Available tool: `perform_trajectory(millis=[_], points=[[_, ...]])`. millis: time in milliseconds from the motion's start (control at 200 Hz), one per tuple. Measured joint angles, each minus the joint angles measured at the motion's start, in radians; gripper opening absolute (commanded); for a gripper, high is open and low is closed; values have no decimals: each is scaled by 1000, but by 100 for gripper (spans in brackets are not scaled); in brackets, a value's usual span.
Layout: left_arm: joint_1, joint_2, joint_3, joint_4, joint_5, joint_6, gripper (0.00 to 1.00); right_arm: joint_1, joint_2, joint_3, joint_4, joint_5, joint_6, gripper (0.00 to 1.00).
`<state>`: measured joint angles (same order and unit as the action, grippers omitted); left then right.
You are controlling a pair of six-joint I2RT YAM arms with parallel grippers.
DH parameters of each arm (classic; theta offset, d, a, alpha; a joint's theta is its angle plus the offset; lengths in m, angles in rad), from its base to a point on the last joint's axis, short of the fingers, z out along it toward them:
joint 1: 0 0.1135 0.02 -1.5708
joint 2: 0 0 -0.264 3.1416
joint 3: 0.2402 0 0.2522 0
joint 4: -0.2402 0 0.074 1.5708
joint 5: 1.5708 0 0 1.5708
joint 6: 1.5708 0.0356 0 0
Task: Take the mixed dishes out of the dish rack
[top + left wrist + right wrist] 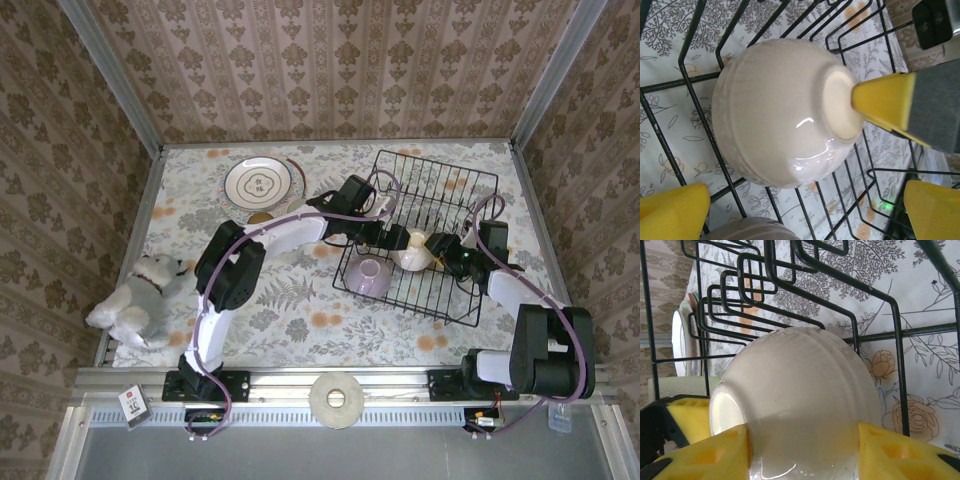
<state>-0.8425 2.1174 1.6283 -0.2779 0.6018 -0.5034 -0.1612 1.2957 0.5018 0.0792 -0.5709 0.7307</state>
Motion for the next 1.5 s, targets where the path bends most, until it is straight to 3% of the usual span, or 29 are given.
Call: perform_trajectory(millis=[585, 1185, 1500], points=[[0, 81, 50, -20, 40, -28, 98, -31, 29, -33, 116, -54, 28, 29], [7, 81, -19, 211, 162, -172, 95, -40, 55, -33, 183, -62, 37, 21], [14, 81, -66, 337, 188, -264, 86, -44, 55, -33, 193, -62, 40, 21]])
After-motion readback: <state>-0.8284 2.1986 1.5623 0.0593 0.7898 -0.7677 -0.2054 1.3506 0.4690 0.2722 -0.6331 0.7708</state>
